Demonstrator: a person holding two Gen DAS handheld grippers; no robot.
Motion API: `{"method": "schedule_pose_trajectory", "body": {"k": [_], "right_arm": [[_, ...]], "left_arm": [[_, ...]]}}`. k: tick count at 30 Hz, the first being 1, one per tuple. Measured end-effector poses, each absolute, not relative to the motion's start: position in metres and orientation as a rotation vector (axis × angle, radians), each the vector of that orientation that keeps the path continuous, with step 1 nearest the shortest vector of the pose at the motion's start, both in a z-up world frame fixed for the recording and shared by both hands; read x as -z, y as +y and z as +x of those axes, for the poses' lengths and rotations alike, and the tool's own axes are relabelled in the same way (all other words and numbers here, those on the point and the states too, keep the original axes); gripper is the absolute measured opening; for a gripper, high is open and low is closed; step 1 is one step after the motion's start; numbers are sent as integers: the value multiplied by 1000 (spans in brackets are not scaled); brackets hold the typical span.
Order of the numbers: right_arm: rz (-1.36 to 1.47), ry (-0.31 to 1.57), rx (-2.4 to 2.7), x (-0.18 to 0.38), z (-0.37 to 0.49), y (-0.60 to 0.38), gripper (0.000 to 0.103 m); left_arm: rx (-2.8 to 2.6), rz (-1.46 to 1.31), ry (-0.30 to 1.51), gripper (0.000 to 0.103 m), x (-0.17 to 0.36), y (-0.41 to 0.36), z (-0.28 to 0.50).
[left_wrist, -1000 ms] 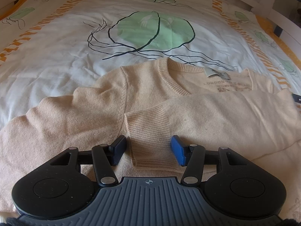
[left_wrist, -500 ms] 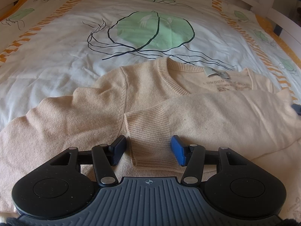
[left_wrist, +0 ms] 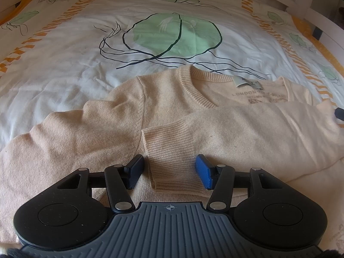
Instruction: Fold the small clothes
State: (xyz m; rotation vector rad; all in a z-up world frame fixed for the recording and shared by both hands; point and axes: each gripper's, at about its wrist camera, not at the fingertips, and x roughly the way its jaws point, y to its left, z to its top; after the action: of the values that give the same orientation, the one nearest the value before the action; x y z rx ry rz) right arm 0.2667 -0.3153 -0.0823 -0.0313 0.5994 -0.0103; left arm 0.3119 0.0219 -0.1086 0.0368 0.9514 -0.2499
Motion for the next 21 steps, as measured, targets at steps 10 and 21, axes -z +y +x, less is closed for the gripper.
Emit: {"method": "schedule_pose_trajectory", "body": {"k": [10, 21], "right_arm": [[-89, 633, -59, 92, 269, -303, 17], [-346, 606, -110, 91, 254, -266, 17]], "left_arm": [[253, 38, 951, 53, 109, 23, 312], [253, 44, 947, 53, 109, 22, 312]]}}
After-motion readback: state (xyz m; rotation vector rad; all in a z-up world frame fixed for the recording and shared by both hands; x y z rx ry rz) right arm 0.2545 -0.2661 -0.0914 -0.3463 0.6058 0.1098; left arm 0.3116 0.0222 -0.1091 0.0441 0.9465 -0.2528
